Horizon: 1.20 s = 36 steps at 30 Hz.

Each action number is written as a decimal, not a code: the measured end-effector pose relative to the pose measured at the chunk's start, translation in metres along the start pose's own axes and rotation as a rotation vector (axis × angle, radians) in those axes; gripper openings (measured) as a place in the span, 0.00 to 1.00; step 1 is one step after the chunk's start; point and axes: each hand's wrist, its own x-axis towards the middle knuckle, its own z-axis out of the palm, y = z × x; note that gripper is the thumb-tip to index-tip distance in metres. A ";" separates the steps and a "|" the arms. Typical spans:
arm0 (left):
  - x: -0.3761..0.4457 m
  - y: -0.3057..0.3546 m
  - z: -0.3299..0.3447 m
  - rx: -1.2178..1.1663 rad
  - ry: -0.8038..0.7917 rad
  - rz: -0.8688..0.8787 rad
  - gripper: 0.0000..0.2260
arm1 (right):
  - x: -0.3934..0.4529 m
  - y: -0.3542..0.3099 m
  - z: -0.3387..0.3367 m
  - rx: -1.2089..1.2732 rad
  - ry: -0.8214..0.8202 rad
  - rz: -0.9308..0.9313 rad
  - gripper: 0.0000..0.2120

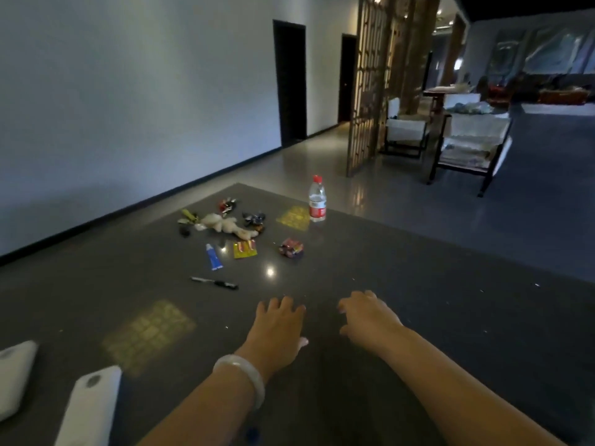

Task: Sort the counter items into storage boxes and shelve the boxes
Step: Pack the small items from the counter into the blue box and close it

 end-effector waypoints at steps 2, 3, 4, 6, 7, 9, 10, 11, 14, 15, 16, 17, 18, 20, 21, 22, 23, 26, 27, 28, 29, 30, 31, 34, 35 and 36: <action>0.015 -0.036 0.004 0.027 -0.012 -0.040 0.28 | 0.034 -0.019 -0.004 -0.010 -0.006 -0.026 0.22; 0.024 -0.053 0.006 0.028 -0.021 -0.055 0.27 | 0.051 -0.027 -0.006 -0.007 -0.008 -0.035 0.23; 0.032 -0.069 0.009 0.023 -0.031 -0.068 0.27 | 0.067 -0.034 -0.007 0.004 -0.013 -0.040 0.23; 0.050 -0.096 0.016 0.015 -0.045 -0.088 0.27 | 0.100 -0.045 -0.008 0.040 -0.027 -0.045 0.24; 0.059 -0.109 0.019 0.011 -0.048 -0.095 0.27 | 0.117 -0.049 -0.008 0.059 -0.039 -0.050 0.26; 0.079 -0.131 0.026 -0.008 -0.061 -0.104 0.27 | 0.151 -0.055 -0.006 0.112 -0.068 -0.051 0.30; 0.089 -0.141 0.030 -0.022 -0.068 -0.108 0.27 | 0.167 -0.057 -0.004 0.146 -0.080 -0.042 0.32; 0.099 -0.150 0.035 -0.037 -0.071 -0.116 0.27 | 0.183 -0.059 -0.001 0.178 -0.088 -0.026 0.34; 0.132 -0.173 0.049 -0.082 -0.054 -0.145 0.29 | 0.229 -0.059 0.011 0.225 -0.089 0.020 0.38; 0.144 -0.179 0.055 -0.100 -0.054 -0.152 0.31 | 0.243 -0.059 0.015 0.223 -0.081 0.032 0.39; 0.155 -0.186 0.060 -0.120 -0.056 -0.158 0.32 | 0.256 -0.058 0.019 0.216 -0.068 0.039 0.39; 0.165 -0.193 0.065 -0.137 -0.056 -0.163 0.34 | 0.269 -0.058 0.022 0.203 -0.050 0.043 0.40; 0.176 -0.199 0.070 -0.147 -0.052 -0.165 0.36 | 0.281 -0.057 0.025 0.189 -0.031 0.046 0.41; 0.197 -0.213 0.080 -0.151 -0.039 -0.174 0.39 | 0.304 -0.054 0.030 0.170 -0.011 0.052 0.43; 0.206 -0.220 0.084 -0.157 -0.029 -0.185 0.39 | 0.314 -0.053 0.032 0.170 -0.011 0.056 0.44; 0.215 -0.225 0.088 -0.165 -0.018 -0.201 0.39 | 0.323 -0.052 0.035 0.172 -0.014 0.060 0.45; 0.223 -0.230 0.092 -0.175 -0.010 -0.217 0.37 | 0.332 -0.050 0.038 0.175 -0.017 0.063 0.46; 0.239 -0.238 0.102 -0.231 -0.032 -0.257 0.35 | 0.348 -0.048 0.049 0.188 -0.007 0.071 0.44; 0.241 -0.238 0.104 -0.242 -0.054 -0.268 0.35 | 0.352 -0.047 0.052 0.182 0.016 0.069 0.42; 0.244 -0.239 0.106 -0.242 -0.072 -0.277 0.35 | 0.353 -0.047 0.055 0.178 0.049 0.063 0.39; 0.245 -0.239 0.107 -0.233 -0.078 -0.282 0.35 | 0.355 -0.047 0.058 0.181 0.080 0.054 0.37; 0.245 -0.238 0.107 -0.220 -0.069 -0.282 0.34 | 0.354 -0.046 0.060 0.191 0.103 0.045 0.35; 0.245 -0.237 0.107 -0.213 -0.051 -0.273 0.32 | 0.352 -0.045 0.061 0.203 0.114 0.039 0.34; 0.237 -0.230 0.107 -0.270 -0.003 -0.251 0.31 | 0.341 -0.044 0.064 0.231 0.119 0.044 0.34; 0.233 -0.226 0.107 -0.295 0.006 -0.254 0.31 | 0.335 -0.043 0.065 0.240 0.121 0.052 0.34; 0.229 -0.222 0.107 -0.314 0.011 -0.257 0.32 | 0.328 -0.042 0.067 0.247 0.119 0.058 0.33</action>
